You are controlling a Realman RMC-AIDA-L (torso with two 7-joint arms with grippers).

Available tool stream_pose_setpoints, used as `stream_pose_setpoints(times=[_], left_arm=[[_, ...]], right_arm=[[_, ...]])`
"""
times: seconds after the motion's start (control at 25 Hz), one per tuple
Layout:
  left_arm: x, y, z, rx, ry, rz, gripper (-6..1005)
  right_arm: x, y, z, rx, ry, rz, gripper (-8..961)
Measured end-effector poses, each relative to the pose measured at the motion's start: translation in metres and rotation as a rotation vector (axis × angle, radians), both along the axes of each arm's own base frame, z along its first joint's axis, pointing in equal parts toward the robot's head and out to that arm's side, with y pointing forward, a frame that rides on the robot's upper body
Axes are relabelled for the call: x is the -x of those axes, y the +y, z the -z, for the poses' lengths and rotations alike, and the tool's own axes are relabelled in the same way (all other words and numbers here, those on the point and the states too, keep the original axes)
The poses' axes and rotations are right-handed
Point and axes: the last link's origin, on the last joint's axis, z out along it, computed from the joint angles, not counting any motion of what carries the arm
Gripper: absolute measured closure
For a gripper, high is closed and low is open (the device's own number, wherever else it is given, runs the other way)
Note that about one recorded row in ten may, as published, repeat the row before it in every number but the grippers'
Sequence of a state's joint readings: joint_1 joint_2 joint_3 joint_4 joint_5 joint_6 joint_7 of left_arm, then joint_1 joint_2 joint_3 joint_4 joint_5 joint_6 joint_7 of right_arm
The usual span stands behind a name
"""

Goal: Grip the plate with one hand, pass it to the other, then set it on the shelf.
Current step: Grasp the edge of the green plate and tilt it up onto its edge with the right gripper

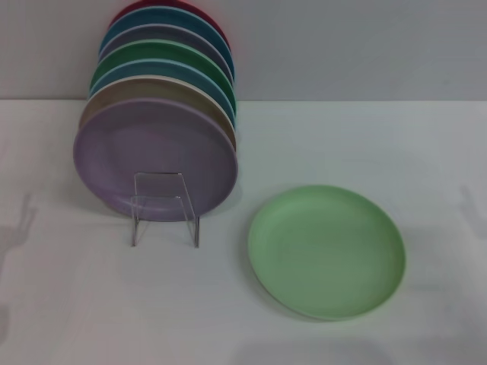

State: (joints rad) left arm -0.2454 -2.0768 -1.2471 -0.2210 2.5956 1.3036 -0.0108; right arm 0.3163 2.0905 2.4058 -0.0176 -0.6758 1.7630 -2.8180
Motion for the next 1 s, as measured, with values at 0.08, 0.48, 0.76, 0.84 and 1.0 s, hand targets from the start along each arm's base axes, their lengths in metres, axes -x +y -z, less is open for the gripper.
stream_pose_setpoints(times=[0.08, 0.48, 0.76, 0.84, 1.0], left_arm=[[-0.001, 0.002, 0.000, 0.001, 0.000, 0.004, 191], [-0.008, 0.005, 0.006, 0.040, 0.015, 0.039, 191], [-0.010, 0.006, 0.006, 0.034, 0.009, 0.049, 191], [-0.012, 0.006, 0.006, 0.031, 0.001, 0.054, 192], [-0.012, 0.005, 0.007, 0.033, 0.001, 0.051, 192]], right_arm=[[0.001, 0.002, 0.001, 0.012, -0.005, -0.004, 155], [0.009, 0.036, 0.004, 0.076, 0.000, -0.003, 155], [0.044, 0.117, -0.008, 0.349, -0.084, -0.030, 159], [0.070, 0.140, -0.010, 0.455, -0.135, 0.025, 161], [0.100, 0.149, -0.014, 0.499, -0.167, 0.106, 163]])
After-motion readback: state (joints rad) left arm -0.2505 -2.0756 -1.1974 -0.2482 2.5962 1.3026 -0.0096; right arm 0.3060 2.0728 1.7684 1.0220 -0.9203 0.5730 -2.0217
